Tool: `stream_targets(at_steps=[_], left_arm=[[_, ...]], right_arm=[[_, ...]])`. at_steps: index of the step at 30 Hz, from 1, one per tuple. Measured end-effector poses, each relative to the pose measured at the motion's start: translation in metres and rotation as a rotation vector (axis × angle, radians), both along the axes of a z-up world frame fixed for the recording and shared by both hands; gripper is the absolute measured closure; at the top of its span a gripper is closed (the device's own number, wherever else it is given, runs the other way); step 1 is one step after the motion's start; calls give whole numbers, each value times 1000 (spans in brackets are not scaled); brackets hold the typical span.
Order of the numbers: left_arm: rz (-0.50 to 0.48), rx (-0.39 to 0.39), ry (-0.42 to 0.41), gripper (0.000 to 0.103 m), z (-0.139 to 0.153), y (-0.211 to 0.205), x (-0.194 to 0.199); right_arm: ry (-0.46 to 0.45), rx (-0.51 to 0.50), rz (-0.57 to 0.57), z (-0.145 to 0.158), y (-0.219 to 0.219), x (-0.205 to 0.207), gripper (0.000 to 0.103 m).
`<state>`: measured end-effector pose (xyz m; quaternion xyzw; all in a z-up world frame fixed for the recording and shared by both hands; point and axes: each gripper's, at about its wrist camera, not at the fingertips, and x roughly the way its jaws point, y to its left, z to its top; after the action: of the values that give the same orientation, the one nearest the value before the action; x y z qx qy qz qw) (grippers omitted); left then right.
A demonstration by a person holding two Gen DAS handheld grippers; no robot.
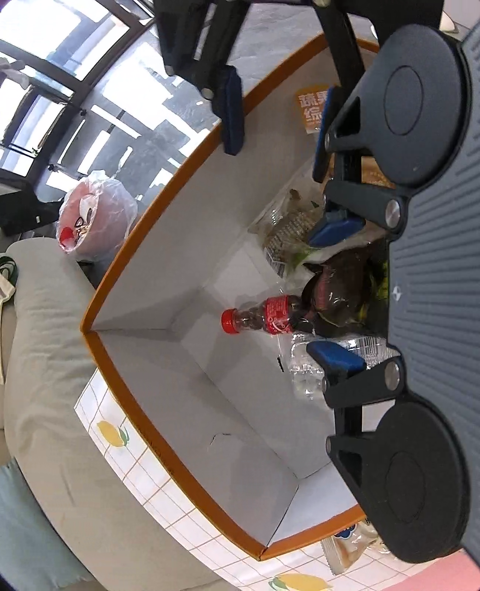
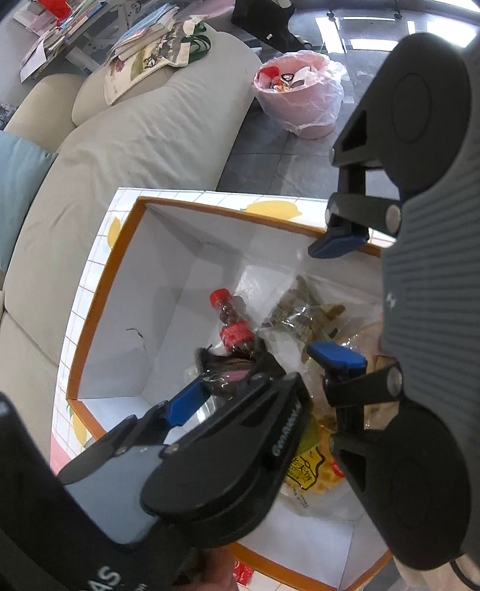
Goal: Organize snacks
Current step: 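Lower both bags into the box and open both tools, then withdraw both tools from the box toward the remaining packs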
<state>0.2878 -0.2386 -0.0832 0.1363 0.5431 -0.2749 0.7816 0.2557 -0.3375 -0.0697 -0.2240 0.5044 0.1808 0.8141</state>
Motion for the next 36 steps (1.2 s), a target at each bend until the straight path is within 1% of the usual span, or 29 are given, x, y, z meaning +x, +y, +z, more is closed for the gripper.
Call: stream_targets(at_steps=[2,7,9,12,14,16,20,23,24,27,32,36], left_arm=[[4,-14,10,30,4,2,1],[10,-9,-9,30,15,7,-3],[33,1,-19,30,22,13,-7],[62,-9,-30,30,33,25,-14],[78,-20,-35,30,41,32,-19],[95,-14,-39,30,50,40,-27],[125,-13,-61,30,69,59,-46],[164,-52,-87,30,87,79,-62],[176,-66,-93,30,91,85,-67],[224,-113,-105,30,105,109,-85],[312,-159,-173,30,121,155,-121],[419,-177,-224,30,128,197,-147]], right_arm=[[2,0,-4,-2,0,0,52],[0,9,-19,0,2,-2,49],[5,18,-31,1,2,-2,49],[19,43,-55,5,3,-3,45],[24,58,-74,9,5,-6,43],[22,72,-86,14,9,-11,41],[15,98,-129,29,21,-22,40],[-5,130,-174,41,28,-29,39],[-13,143,-193,45,32,-32,36],[-29,198,-237,58,44,-43,36],[-52,312,-260,74,72,-63,34],[-108,375,-256,83,100,-85,33]])
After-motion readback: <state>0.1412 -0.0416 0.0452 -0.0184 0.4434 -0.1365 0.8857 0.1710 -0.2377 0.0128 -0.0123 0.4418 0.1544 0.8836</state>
